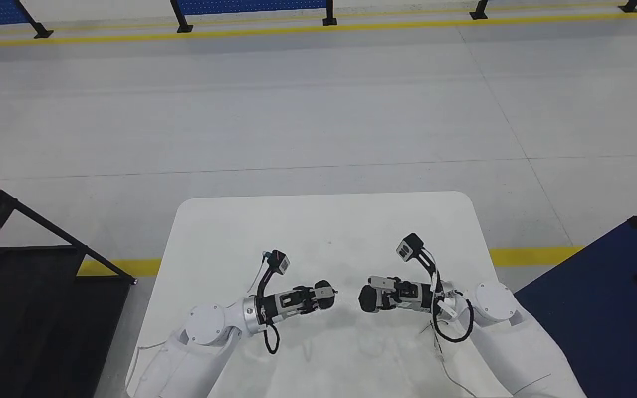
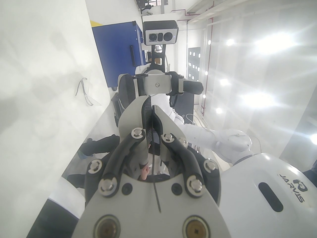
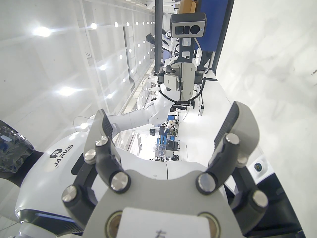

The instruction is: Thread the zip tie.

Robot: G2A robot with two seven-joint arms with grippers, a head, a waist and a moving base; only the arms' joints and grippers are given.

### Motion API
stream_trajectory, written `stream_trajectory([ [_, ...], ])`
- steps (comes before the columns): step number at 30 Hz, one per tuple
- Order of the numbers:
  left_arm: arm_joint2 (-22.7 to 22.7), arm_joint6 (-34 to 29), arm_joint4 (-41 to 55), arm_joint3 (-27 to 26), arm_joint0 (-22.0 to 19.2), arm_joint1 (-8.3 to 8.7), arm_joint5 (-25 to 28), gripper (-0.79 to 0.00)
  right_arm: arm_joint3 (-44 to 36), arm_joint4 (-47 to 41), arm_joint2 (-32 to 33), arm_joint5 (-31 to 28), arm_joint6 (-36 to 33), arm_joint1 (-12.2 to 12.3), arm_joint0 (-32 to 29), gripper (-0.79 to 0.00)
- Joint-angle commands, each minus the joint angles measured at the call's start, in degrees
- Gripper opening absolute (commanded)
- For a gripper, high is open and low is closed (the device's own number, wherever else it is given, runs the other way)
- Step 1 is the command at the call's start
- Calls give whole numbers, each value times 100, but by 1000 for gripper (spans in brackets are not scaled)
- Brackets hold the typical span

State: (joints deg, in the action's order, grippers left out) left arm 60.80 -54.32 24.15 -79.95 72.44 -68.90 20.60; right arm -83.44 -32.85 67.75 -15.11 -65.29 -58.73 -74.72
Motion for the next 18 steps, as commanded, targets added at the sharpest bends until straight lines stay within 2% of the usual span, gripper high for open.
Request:
stream_trajectory([
  [1,0,0,0,0,0,0,0,-785,0,0,0,0,0,0,0,0],
  [5,245,216,-117,-41,82,52,68,-785,0,0,0,0,0,0,0,0],
  [13,1121,24,-153,-289,437,265,181,-785,0,0,0,0,0,0,0,0],
  [18,1218,-47,-260,-421,538,309,164,-785,-138,417,76,23,82,36,-31,0],
])
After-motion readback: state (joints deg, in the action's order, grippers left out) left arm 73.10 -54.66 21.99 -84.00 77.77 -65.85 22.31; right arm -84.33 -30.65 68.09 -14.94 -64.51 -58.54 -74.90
